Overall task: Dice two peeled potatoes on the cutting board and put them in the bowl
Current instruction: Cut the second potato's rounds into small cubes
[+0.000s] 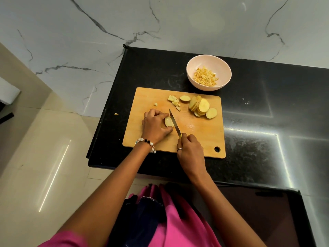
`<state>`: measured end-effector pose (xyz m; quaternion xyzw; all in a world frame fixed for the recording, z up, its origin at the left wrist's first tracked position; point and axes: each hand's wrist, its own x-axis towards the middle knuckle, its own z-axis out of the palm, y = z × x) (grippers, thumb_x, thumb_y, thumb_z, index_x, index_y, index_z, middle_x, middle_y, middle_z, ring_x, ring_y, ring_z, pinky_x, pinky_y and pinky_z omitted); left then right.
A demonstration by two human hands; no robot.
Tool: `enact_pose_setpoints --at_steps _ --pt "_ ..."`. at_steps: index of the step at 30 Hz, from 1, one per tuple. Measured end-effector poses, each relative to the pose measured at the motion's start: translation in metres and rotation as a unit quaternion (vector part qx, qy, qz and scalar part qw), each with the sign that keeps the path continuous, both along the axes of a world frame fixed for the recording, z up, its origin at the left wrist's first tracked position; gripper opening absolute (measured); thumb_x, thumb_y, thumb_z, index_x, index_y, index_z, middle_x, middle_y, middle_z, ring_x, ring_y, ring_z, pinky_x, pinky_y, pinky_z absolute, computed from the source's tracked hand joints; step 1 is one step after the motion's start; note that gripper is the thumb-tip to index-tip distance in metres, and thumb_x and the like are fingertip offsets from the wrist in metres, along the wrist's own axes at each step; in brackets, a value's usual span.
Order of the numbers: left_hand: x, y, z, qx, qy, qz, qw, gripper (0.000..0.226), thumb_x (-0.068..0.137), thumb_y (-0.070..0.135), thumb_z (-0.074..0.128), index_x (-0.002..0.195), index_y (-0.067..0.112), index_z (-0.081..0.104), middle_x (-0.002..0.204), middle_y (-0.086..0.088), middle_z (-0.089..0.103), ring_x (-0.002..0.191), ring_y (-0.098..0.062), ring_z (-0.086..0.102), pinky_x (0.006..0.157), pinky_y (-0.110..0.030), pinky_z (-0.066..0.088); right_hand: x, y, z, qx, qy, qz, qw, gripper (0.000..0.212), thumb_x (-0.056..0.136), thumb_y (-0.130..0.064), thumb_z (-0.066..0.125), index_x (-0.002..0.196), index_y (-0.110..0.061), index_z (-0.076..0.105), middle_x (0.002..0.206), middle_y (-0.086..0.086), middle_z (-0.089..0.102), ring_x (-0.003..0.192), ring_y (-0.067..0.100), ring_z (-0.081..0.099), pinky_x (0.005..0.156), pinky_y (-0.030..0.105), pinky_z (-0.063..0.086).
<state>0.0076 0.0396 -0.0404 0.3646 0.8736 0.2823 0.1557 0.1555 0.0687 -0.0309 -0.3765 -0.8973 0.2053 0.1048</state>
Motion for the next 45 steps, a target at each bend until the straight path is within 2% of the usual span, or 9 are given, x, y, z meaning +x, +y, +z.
enact_pose_setpoints --at_steps 6,11,13,18,26,34,39,42,45 --pt "-0.002 -0.003 -0.004 0.036 -0.027 0.005 0.999 0.051 0.072 0.032 0.078 0.121 0.022 0.064 0.113 -0.003 0.049 0.111 -0.022 0.041 0.098 -0.032 0.036 -0.015 -0.011 0.007 0.034 -0.103 0.037 0.993 0.044 0.090 0.008 0.037 0.133 0.016 0.036 0.109 0.027 0.052 0.077 0.041 0.060 0.063 0.040 0.048" --pt "-0.002 -0.004 -0.006 0.060 -0.033 0.014 0.998 0.052 0.071 0.032 0.079 0.120 0.020 0.065 0.109 -0.001 0.049 0.109 -0.021 0.041 0.097 -0.029 0.035 -0.005 -0.019 0.004 0.036 -0.120 0.028 0.992 0.044 0.069 0.019 0.052 0.113 0.023 0.053 0.079 0.027 0.058 0.044 0.035 0.055 0.037 0.031 0.043" --pt "-0.003 -0.004 -0.006 0.061 -0.031 0.013 0.998 0.052 0.072 0.032 0.079 0.120 0.020 0.065 0.109 -0.001 0.049 0.109 -0.020 0.040 0.096 -0.027 0.034 0.006 -0.025 0.003 0.039 -0.135 0.030 0.990 0.046 0.064 0.018 0.057 0.110 0.021 0.056 0.077 0.025 0.059 0.041 0.032 0.054 0.034 0.030 0.041" --pt "-0.004 -0.007 -0.006 0.058 -0.037 -0.005 0.998 0.055 0.074 0.033 0.078 0.125 0.021 0.061 0.112 0.001 0.048 0.112 -0.017 0.039 0.093 -0.019 0.028 0.008 -0.018 0.012 0.000 -0.114 0.025 0.993 0.046 0.092 0.000 0.036 0.138 0.006 0.034 0.120 0.021 0.051 0.092 0.038 0.059 0.069 0.037 0.042" --pt "-0.004 -0.012 -0.008 0.102 -0.042 0.007 0.994 0.054 0.069 0.028 0.082 0.119 0.015 0.065 0.114 0.000 0.050 0.113 -0.017 0.045 0.098 -0.024 0.039 -0.007 -0.004 0.015 -0.001 -0.121 0.033 0.992 0.043 0.095 -0.004 0.034 0.138 0.002 0.035 0.121 0.020 0.052 0.093 0.038 0.058 0.072 0.037 0.041" --pt "-0.003 -0.007 -0.012 0.109 -0.039 0.022 0.993 0.049 0.069 0.024 0.082 0.115 0.011 0.068 0.111 -0.003 0.050 0.107 -0.019 0.047 0.097 -0.028 0.042 -0.017 -0.011 0.017 0.022 -0.140 0.052 0.989 0.038 0.093 0.004 0.030 0.130 0.008 0.038 0.110 0.023 0.053 0.082 0.039 0.060 0.060 0.033 0.033" --pt "-0.003 -0.007 -0.015 0.110 -0.026 0.030 0.993 0.049 0.071 0.025 0.081 0.115 0.011 0.067 0.111 -0.001 0.050 0.107 -0.017 0.046 0.096 -0.026 0.041 0.008 -0.030 0.006 0.012 -0.153 0.049 0.987 0.044 0.077 0.011 0.053 0.121 0.017 0.048 0.087 0.025 0.060 0.055 0.036 0.059 0.044 0.036 0.042" --pt "-0.002 -0.008 -0.013 0.104 -0.028 0.024 0.994 0.050 0.072 0.025 0.080 0.118 0.012 0.066 0.113 -0.001 0.050 0.109 -0.016 0.045 0.096 -0.024 0.040 0.011 -0.026 0.015 -0.015 -0.145 0.047 0.988 0.049 0.091 0.001 0.038 0.139 0.009 0.032 0.115 0.023 0.054 0.086 0.039 0.061 0.066 0.039 0.045" --pt "-0.005 -0.010 -0.011 0.101 -0.035 0.008 0.994 0.053 0.072 0.025 0.080 0.121 0.012 0.064 0.115 -0.001 0.050 0.111 -0.015 0.044 0.097 -0.022 0.038 0.007 -0.017 0.017 -0.010 -0.119 0.027 0.992 0.049 0.093 -0.003 0.036 0.140 0.005 0.031 0.121 0.022 0.053 0.095 0.039 0.058 0.072 0.039 0.044"
